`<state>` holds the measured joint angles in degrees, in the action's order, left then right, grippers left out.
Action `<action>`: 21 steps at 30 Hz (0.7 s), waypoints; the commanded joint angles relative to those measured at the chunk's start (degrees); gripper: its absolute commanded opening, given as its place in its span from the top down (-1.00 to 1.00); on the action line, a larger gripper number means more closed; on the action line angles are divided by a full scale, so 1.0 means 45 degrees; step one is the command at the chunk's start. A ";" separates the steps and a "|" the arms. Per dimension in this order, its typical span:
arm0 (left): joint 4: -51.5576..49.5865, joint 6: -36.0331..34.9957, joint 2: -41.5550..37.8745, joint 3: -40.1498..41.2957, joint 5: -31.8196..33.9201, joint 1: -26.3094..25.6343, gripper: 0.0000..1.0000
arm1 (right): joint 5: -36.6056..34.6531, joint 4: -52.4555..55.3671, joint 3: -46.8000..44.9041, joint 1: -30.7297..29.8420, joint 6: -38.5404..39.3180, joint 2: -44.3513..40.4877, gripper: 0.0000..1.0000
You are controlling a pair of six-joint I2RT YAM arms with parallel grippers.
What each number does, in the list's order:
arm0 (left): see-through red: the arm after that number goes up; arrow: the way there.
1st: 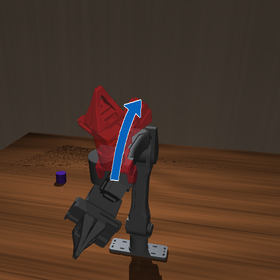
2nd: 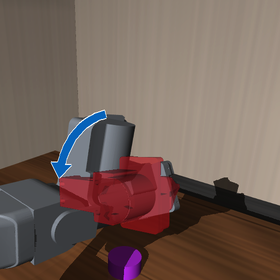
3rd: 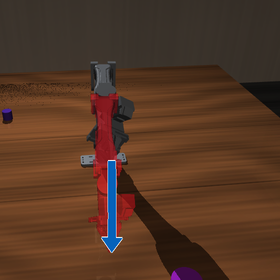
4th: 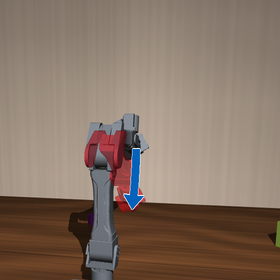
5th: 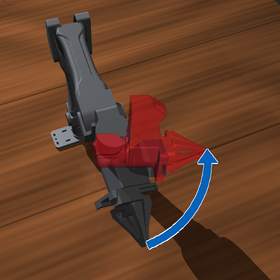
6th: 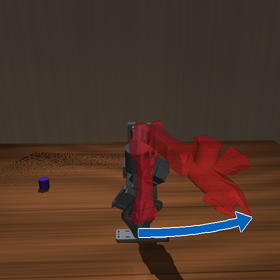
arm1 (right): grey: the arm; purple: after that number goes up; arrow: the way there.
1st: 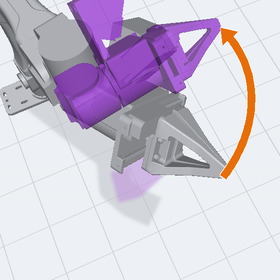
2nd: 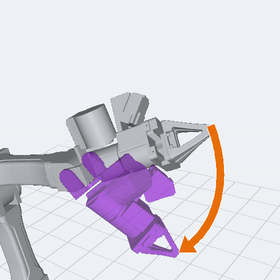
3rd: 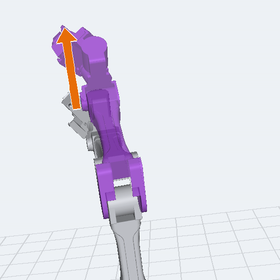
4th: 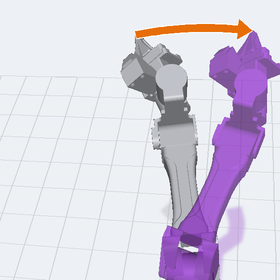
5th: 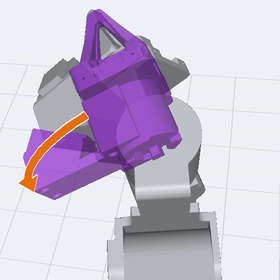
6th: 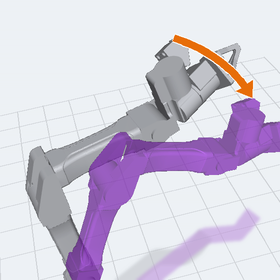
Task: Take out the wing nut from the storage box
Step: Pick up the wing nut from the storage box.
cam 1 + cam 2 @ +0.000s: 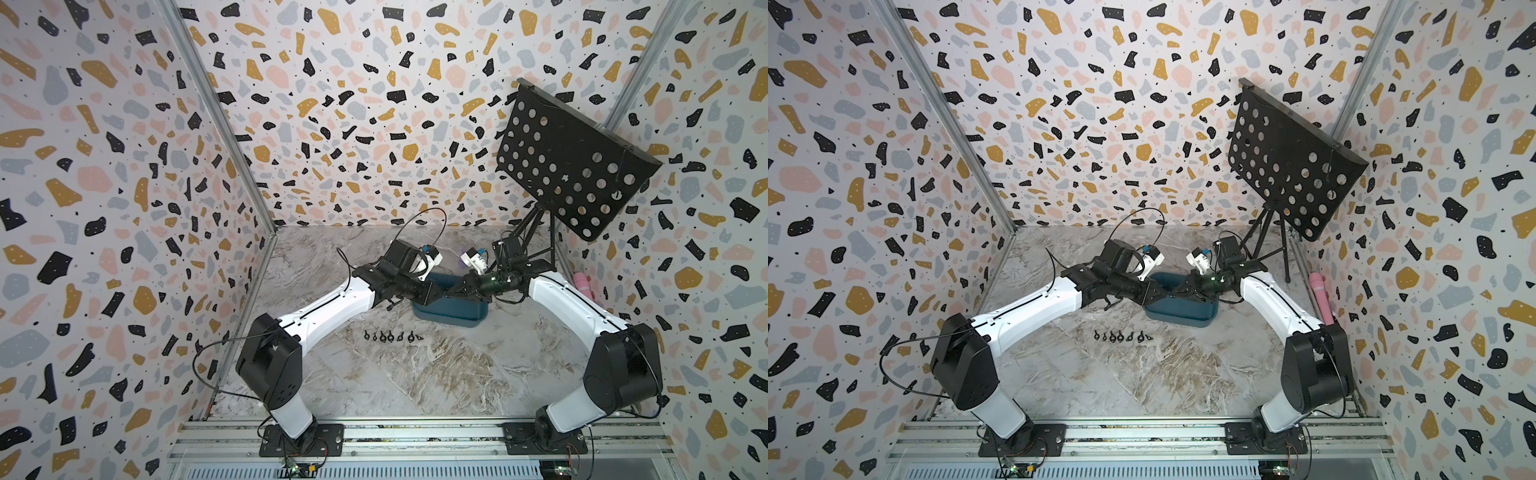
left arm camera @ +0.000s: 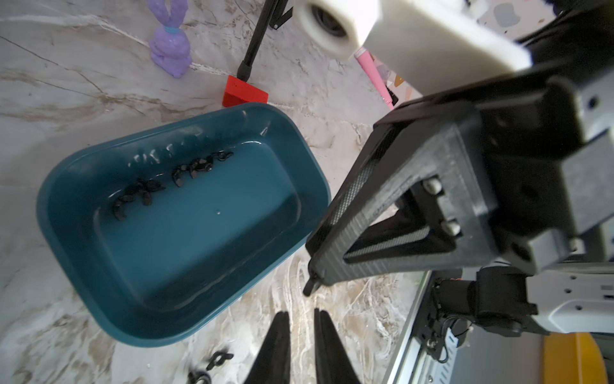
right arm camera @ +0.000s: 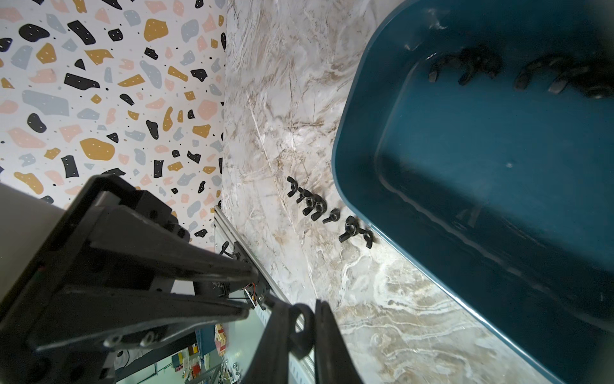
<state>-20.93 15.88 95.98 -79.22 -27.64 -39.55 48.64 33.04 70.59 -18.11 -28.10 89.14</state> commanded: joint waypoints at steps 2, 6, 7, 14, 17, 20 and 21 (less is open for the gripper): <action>0.0890 0.0468 0.0320 -0.0438 -0.0790 -0.0039 0.74 | 0.0199 0.0349 0.0330 0.0040 0.0150 -0.0611 0.93; 0.1303 0.0926 0.0559 -0.0415 -0.1383 -0.0032 0.79 | 0.0152 0.0334 0.0329 0.0035 0.0133 -0.0630 0.93; 0.1375 0.0996 0.0598 -0.0375 -0.1468 -0.0022 0.79 | 0.0151 0.0337 0.0330 0.0040 0.0121 -0.0632 0.93; 0.1934 0.1549 0.0605 -0.0049 -0.1630 -0.0025 0.78 | 0.0246 0.0239 0.0341 0.0040 0.0072 -0.0610 0.93; 0.1971 0.1687 0.0552 0.0036 -0.1182 0.0057 0.75 | 0.0244 0.0253 0.0315 0.0035 0.0091 -0.0650 0.94; 0.1967 0.1715 0.0497 0.0098 -0.0874 0.0136 0.69 | 0.0225 0.0244 0.0253 0.0040 0.0072 -0.0707 0.94; 0.1935 0.1725 0.0487 0.0071 -0.0800 0.0156 0.67 | 0.0251 0.0237 0.0249 0.0040 0.0072 -0.0723 0.94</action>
<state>-15.79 23.20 98.39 -79.42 -32.08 -39.18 48.40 33.93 70.59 -17.58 -28.08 88.42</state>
